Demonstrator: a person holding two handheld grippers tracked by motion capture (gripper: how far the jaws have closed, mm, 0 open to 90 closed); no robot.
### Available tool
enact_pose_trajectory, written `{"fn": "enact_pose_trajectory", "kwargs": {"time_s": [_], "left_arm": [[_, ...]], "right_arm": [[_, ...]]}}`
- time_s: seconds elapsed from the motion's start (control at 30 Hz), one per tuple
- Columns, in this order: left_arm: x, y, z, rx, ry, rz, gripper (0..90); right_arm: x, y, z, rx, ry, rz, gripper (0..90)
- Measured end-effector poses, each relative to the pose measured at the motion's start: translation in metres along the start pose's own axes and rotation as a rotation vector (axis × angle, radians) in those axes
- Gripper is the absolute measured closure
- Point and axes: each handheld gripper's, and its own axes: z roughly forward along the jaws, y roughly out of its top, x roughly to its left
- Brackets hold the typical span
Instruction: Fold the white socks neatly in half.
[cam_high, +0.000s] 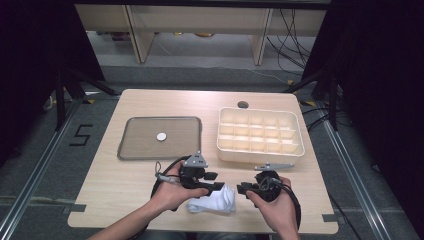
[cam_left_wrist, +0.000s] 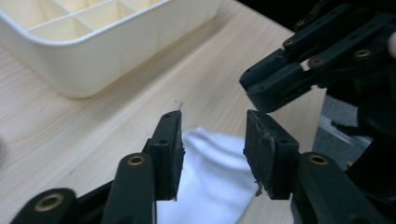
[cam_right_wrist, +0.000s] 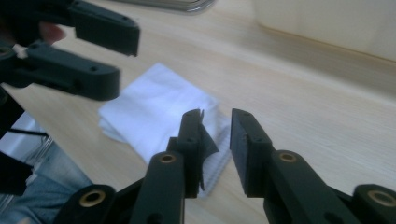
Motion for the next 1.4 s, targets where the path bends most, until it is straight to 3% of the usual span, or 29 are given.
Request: {"fn": "enact_pose_trajectory", "kwargs": {"time_s": [0.03,0.07,0.1,0.17,0.23,0.27,0.3,0.33,0.43,0.47,0.6,0.63,1.03,1.1,1.13,1.17,1.4], "left_arm": [[0.001,-0.004,-0.001,0.013,0.006,-0.002,59.1],[0.003,-0.007,-0.002,0.03,0.009,0.0,60.9],[0.005,-0.016,-0.003,0.071,0.013,0.0,64.3],[0.005,-0.021,-0.004,0.088,0.014,-0.012,68.5],[0.009,-0.03,-0.007,0.104,0.007,-0.026,70.5],[0.01,-0.032,-0.007,0.109,0.008,-0.031,72.4],[0.012,-0.035,-0.008,0.118,0.019,-0.025,74.6],[0.014,-0.041,-0.008,0.12,0.024,-0.05,75.7],[0.017,-0.046,-0.005,0.133,0.019,-0.047,77.1],[0.017,-0.047,-0.004,0.136,0.014,-0.051,78.2],[0.018,-0.054,0.0,0.151,0.017,-0.065,78.6],[0.019,-0.057,0.001,0.153,0.021,-0.07,78.8],[0.021,-0.061,0.003,0.164,0.034,-0.09,79.4],[0.022,-0.062,0.003,0.167,0.033,-0.094,79.3],[0.022,-0.063,0.004,0.166,0.032,-0.097,79.3],[0.023,-0.063,0.004,0.167,0.031,-0.097,78.8],[0.022,-0.058,0.0,0.155,0.037,-0.087,73.6]], "right_arm": [[0.003,0.0,0.004,-0.017,0.016,-0.033,70.7],[0.007,0.001,0.007,-0.005,0.02,-0.036,68.5],[0.01,0.002,0.016,0.0,0.013,-0.069,65.3],[0.013,0.004,0.022,0.03,-0.012,-0.09,63.3],[0.014,0.005,0.027,0.04,0.006,-0.102,63.0],[0.017,0.005,0.03,0.04,-0.016,-0.096,62.8],[0.018,0.006,0.035,0.05,-0.041,-0.117,65.4],[0.021,0.005,0.037,0.055,-0.06,-0.096,68.5],[0.021,0.004,0.042,0.059,-0.075,-0.109,77.6],[0.021,0.001,0.044,0.068,-0.081,-0.15,83.4],[0.02,-0.002,0.046,0.079,-0.074,-0.167,86.7],[0.019,-0.004,0.047,0.068,-0.097,-0.179,87.1],[0.008,-0.009,0.052,0.086,-0.116,-0.16,87.9],[0.004,-0.01,0.054,0.094,-0.126,-0.179,88.0],[0.004,-0.01,0.054,0.094,-0.126,-0.179,88.0],[0.005,-0.012,0.054,0.087,-0.123,-0.147,87.9],[0.01,-0.009,0.049,0.068,-0.119,-0.155,85.8]]}}
